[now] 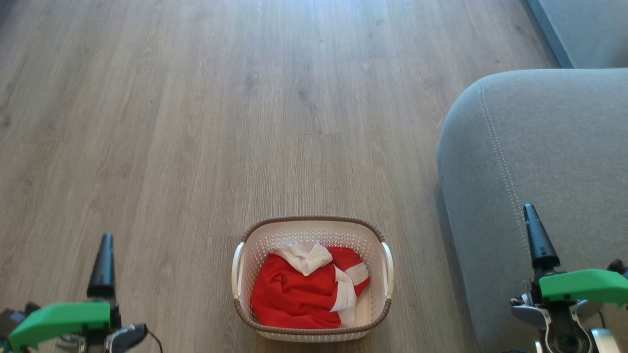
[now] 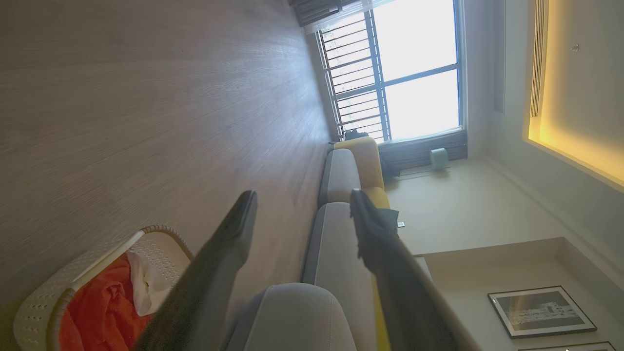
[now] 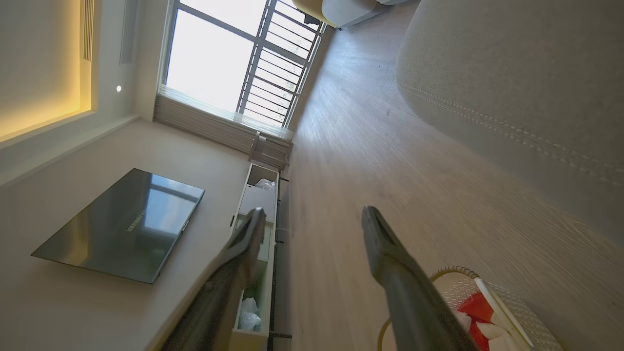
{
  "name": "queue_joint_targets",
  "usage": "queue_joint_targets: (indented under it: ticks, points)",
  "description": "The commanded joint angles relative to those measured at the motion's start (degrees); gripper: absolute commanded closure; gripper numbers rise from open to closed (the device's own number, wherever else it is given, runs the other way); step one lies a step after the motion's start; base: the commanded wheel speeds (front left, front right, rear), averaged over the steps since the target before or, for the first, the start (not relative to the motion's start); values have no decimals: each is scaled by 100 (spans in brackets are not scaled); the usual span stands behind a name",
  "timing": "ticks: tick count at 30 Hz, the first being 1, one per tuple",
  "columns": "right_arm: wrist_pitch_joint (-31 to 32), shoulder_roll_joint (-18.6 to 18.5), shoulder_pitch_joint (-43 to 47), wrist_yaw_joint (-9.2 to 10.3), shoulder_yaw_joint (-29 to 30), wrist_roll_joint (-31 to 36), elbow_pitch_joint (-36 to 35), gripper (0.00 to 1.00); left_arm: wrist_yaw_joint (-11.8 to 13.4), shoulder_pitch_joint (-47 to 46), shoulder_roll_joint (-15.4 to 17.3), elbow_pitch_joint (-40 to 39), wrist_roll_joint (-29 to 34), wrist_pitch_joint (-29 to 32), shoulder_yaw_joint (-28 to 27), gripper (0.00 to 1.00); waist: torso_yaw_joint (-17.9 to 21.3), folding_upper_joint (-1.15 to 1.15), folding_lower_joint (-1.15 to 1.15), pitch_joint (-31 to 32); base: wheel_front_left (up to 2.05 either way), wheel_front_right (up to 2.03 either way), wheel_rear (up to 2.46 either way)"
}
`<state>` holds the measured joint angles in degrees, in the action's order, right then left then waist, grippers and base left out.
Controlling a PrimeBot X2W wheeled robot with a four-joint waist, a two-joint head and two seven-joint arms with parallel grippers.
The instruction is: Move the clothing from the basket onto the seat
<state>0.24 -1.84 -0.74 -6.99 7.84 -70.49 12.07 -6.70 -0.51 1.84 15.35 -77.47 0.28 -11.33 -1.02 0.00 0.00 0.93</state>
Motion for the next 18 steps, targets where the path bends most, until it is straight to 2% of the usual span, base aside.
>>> queue_joint_targets:
  ticks: [1, 5, 13, 18]
  points:
    - [-59, -36, -353, -16, -53, 177, -280, 0, 41, -371, 46, -281, 158, -74, -119, 0, -7, 0, 0, 1, 0, 0, 0]
    - [-127, -39, -396, -18, -128, 642, -458, 0, 285, -401, 49, -636, 604, -141, -87, 0, -35, 0, 0, 3, 0, 0, 0]
    - [-261, -45, -476, -21, -404, 1563, -775, 0, 867, -331, 54, -1348, 1617, -275, 339, 0, -77, 0, 0, 7, 0, 0, 0]
    - [-346, -49, -505, -23, -527, 2065, -944, 0, 1326, -300, 57, -1591, 2356, -359, 663, 0, -101, 0, 0, 24, 0, 0, 0]
